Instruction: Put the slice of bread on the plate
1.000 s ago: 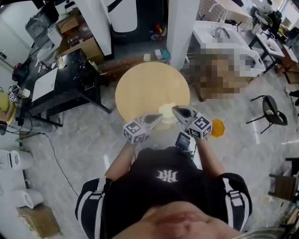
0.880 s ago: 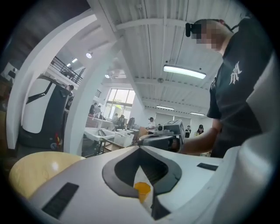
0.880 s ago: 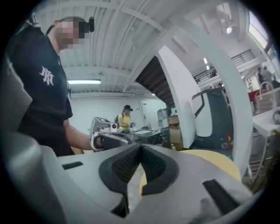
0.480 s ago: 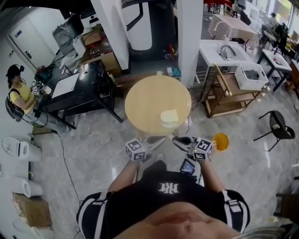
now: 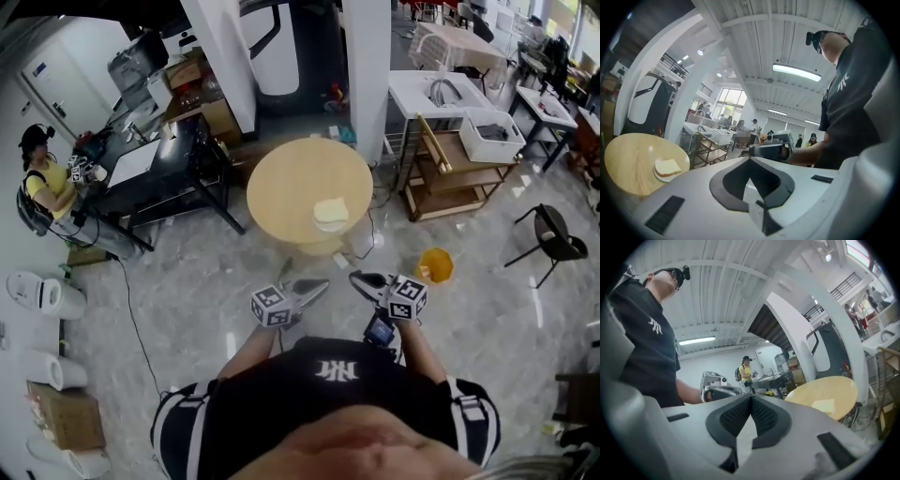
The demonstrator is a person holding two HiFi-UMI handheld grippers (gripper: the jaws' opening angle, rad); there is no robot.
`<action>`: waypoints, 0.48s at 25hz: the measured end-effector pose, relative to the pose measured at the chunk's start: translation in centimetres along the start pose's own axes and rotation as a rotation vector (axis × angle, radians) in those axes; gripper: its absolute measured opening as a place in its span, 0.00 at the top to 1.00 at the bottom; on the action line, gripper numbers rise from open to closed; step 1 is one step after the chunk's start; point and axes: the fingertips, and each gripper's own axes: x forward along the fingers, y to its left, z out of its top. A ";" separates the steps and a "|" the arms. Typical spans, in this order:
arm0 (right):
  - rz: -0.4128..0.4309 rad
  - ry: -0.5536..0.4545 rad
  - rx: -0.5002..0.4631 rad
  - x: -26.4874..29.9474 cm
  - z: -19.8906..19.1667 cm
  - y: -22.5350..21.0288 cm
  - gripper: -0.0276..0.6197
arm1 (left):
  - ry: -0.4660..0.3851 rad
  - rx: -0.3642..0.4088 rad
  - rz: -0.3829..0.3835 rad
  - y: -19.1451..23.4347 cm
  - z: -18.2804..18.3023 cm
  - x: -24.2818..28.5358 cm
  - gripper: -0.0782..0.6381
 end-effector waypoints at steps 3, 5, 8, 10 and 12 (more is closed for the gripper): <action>-0.041 -0.028 -0.034 -0.9 1.9 -0.2 0.96 | 0.018 0.004 -0.015 -0.3 -0.4 0.6 0.87; -0.030 -0.021 -0.051 -1.4 2.0 0.5 0.96 | -0.001 0.022 -0.005 -0.6 0.1 0.9 0.87; -0.032 0.030 -0.056 -2.0 0.8 0.5 0.96 | -0.026 0.039 0.027 -0.4 0.7 1.6 0.87; -0.043 0.036 -0.063 -2.4 0.7 1.0 0.96 | -0.029 0.038 0.034 -0.5 0.7 1.5 0.87; -0.046 0.030 -0.061 -2.9 0.6 1.4 0.96 | -0.029 0.030 0.038 -0.6 0.4 1.2 0.87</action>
